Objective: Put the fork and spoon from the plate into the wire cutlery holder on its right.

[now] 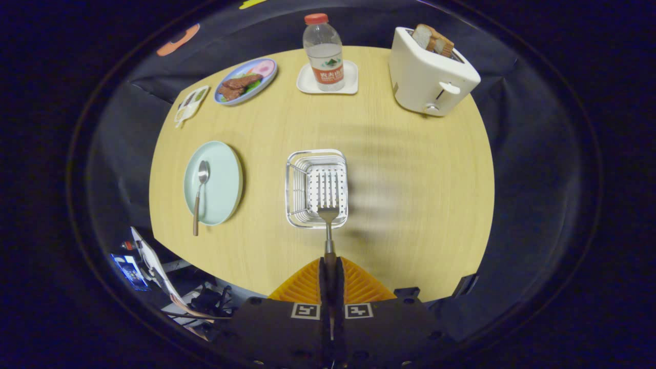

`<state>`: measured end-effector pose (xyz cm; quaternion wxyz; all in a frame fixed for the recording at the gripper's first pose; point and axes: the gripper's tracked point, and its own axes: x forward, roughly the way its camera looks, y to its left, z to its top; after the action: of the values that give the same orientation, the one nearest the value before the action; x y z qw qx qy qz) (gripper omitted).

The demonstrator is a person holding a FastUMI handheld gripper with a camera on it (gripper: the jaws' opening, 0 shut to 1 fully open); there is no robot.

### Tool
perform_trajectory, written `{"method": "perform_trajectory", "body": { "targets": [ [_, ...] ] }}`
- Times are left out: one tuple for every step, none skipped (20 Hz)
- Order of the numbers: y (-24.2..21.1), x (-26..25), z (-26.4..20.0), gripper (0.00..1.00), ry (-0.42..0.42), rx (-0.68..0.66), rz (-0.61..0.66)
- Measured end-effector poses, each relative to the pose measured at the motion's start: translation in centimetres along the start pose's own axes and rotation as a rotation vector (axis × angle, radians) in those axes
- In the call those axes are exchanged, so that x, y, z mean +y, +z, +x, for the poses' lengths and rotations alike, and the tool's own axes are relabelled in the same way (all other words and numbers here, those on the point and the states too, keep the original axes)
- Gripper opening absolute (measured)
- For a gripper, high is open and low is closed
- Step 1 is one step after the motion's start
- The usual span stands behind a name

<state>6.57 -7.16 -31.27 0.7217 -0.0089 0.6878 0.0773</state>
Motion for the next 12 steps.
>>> {"method": "perform_trajectory", "body": {
  "targets": [
    [0.2, 0.7, 0.2, 0.03, 0.009, 0.047, -0.005],
    [0.3, 1.1, 0.4, 0.03, 0.017, 0.093, -0.026],
    [0.5, 1.3, 0.7, 0.03, 0.009, 0.134, -0.032],
    [1.0, 1.2, 1.1, 0.03, -0.010, 0.154, -0.023],
    [1.5, 1.3, 1.4, 0.03, -0.020, 0.166, -0.015],
    [1.9, 1.4, 1.7, 0.03, -0.033, 0.182, -0.012],
    [2.0, 1.5, 1.8, 0.03, -0.041, 0.198, -0.006],
    [2.2, 1.6, 2.0, 0.06, -0.050, 0.210, 0.001],
    [2.6, 1.6, 2.4, 0.06, -0.057, 0.206, -0.007],
    [3.0, 1.6, 2.6, 0.06, -0.065, 0.200, -0.010],
    [3.4, 1.8, 2.5, 0.05, -0.071, 0.189, -0.004],
    [4.0, 2.1, 2.7, 0.10, -0.075, 0.166, -0.010]
  ]
}}
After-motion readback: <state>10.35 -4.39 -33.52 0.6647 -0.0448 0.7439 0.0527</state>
